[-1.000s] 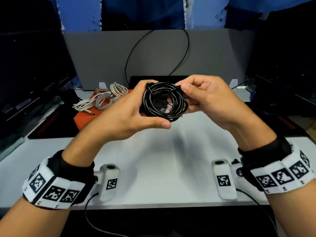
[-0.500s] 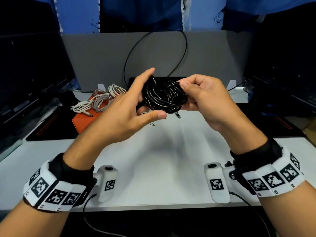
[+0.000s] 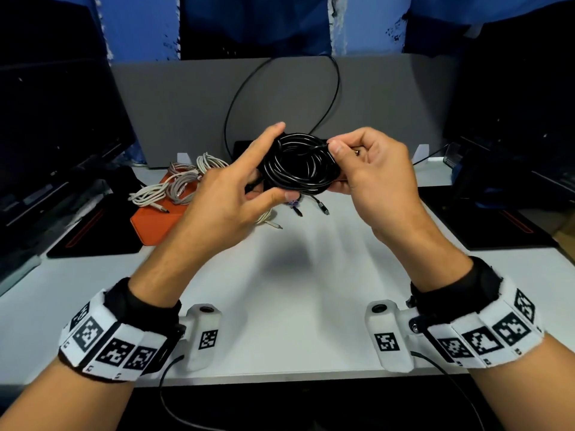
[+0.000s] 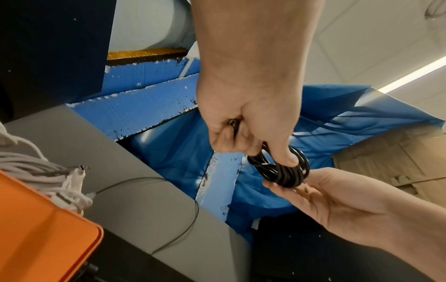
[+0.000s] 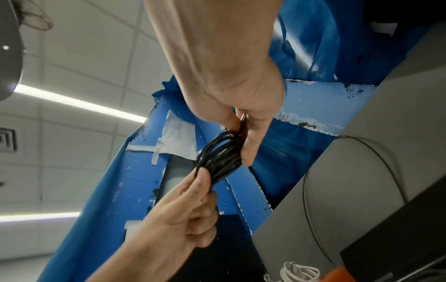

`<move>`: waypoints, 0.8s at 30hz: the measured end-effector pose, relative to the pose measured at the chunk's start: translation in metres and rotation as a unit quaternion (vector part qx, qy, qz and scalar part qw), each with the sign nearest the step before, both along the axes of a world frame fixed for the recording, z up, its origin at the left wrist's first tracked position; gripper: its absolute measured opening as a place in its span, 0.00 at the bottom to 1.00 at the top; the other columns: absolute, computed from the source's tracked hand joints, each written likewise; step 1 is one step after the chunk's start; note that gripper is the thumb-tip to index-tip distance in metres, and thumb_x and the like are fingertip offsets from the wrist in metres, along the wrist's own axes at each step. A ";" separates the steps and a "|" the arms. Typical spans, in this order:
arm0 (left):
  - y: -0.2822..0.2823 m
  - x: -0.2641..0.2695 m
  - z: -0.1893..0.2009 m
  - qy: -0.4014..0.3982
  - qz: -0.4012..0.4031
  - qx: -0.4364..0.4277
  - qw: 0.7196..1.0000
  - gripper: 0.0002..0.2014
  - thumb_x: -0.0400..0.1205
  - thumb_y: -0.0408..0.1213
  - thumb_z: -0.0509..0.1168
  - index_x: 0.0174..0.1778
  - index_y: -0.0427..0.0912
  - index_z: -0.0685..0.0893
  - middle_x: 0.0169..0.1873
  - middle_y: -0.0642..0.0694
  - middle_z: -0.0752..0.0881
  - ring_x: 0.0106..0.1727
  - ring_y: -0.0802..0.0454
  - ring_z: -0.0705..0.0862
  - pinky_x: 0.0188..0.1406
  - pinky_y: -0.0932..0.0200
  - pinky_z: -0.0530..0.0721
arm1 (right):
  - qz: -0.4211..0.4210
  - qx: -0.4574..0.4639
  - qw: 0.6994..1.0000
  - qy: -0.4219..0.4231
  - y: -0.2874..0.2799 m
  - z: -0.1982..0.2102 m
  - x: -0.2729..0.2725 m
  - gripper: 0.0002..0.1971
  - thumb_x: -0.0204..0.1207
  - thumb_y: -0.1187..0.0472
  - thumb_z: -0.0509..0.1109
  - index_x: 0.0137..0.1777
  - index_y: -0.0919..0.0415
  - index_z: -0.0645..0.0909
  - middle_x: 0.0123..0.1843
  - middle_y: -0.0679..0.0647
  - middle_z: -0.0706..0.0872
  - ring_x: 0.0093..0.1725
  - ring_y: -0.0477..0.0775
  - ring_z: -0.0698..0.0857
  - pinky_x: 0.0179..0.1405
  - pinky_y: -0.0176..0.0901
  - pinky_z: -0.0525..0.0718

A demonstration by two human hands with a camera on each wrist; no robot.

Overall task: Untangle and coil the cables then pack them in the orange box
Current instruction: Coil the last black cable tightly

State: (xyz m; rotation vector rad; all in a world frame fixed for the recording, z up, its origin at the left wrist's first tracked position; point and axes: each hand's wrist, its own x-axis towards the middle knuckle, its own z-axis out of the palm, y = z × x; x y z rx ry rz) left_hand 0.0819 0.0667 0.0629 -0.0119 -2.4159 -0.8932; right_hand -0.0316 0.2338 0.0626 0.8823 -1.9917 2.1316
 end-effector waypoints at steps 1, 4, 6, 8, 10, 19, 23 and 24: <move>0.001 0.002 0.001 -0.014 -0.012 -0.002 1.000 0.44 0.80 0.50 0.75 0.88 0.64 0.57 0.53 0.73 0.87 0.55 0.80 0.83 0.55 0.83 0.74 | -0.035 0.012 0.998 0.047 -0.001 -0.003 0.000 0.06 0.87 0.61 0.69 0.49 0.57 0.86 0.41 0.51 0.92 0.42 0.50 0.93 0.43 0.53 0.93; 0.008 0.008 0.001 -0.040 -0.027 0.002 0.999 0.48 0.77 0.62 0.70 0.89 0.64 0.50 0.37 0.73 0.85 0.43 0.69 0.86 0.46 0.77 0.77 | -0.140 0.042 0.968 0.204 -0.002 -0.012 0.003 0.08 0.88 0.57 0.68 0.52 0.60 0.86 0.38 0.46 0.89 0.37 0.46 0.88 0.41 0.47 0.87; 0.010 0.006 -0.001 -0.018 0.003 0.001 1.000 0.45 0.77 0.65 0.67 0.88 0.65 0.52 0.47 0.68 0.89 0.47 0.67 0.87 0.47 0.75 0.81 | -0.166 0.029 0.955 0.243 -0.004 -0.014 0.005 0.09 0.88 0.58 0.68 0.53 0.62 0.86 0.36 0.46 0.86 0.33 0.44 0.83 0.37 0.37 0.80; 0.010 0.004 -0.002 0.011 0.033 -0.007 0.999 0.42 0.79 0.63 0.67 0.87 0.66 0.56 0.48 0.60 0.92 0.50 0.63 0.88 0.49 0.73 0.81 | -0.174 0.016 0.953 0.249 -0.006 -0.016 0.005 0.09 0.88 0.59 0.68 0.53 0.63 0.86 0.38 0.47 0.88 0.34 0.45 0.85 0.37 0.36 0.81; 0.012 0.002 -0.002 0.025 0.051 0.001 0.998 0.40 0.80 0.60 0.71 0.86 0.67 0.59 0.45 0.58 0.93 0.49 0.58 0.89 0.49 0.70 0.81 | -0.174 0.008 0.955 0.240 -0.008 -0.021 0.003 0.08 0.88 0.59 0.68 0.54 0.63 0.87 0.41 0.48 0.90 0.38 0.46 0.88 0.40 0.41 0.85; -0.007 -0.005 -0.007 -0.024 -0.087 0.166 0.982 0.18 0.89 0.52 0.62 0.72 0.50 0.75 0.33 0.64 0.83 0.32 0.64 0.79 0.33 0.63 0.79 | -0.058 0.014 0.980 0.192 -0.007 -0.018 0.006 0.06 0.88 0.60 0.68 0.55 0.61 0.85 0.43 0.55 0.91 0.42 0.55 0.92 0.44 0.55 0.91; -0.015 -0.009 -0.006 0.028 -0.077 0.222 0.972 0.10 0.90 0.46 0.61 0.64 0.46 0.79 0.30 0.48 0.78 0.30 0.46 0.74 0.27 0.52 0.74 | 0.135 -0.058 0.989 -0.017 -0.002 -0.002 0.006 0.05 0.89 0.68 0.66 0.52 0.60 0.82 0.52 0.60 0.92 0.52 0.51 0.93 0.54 0.47 0.92; -0.016 -0.009 -0.006 0.039 -0.074 0.231 0.969 0.10 0.92 0.43 0.60 0.65 0.44 0.79 0.30 0.49 0.79 0.30 0.47 0.74 0.28 0.55 0.75 | 0.174 -0.063 0.982 -0.046 0.001 0.001 0.006 0.05 0.89 0.68 0.65 0.53 0.61 0.81 0.53 0.61 0.92 0.54 0.53 0.93 0.57 0.47 0.91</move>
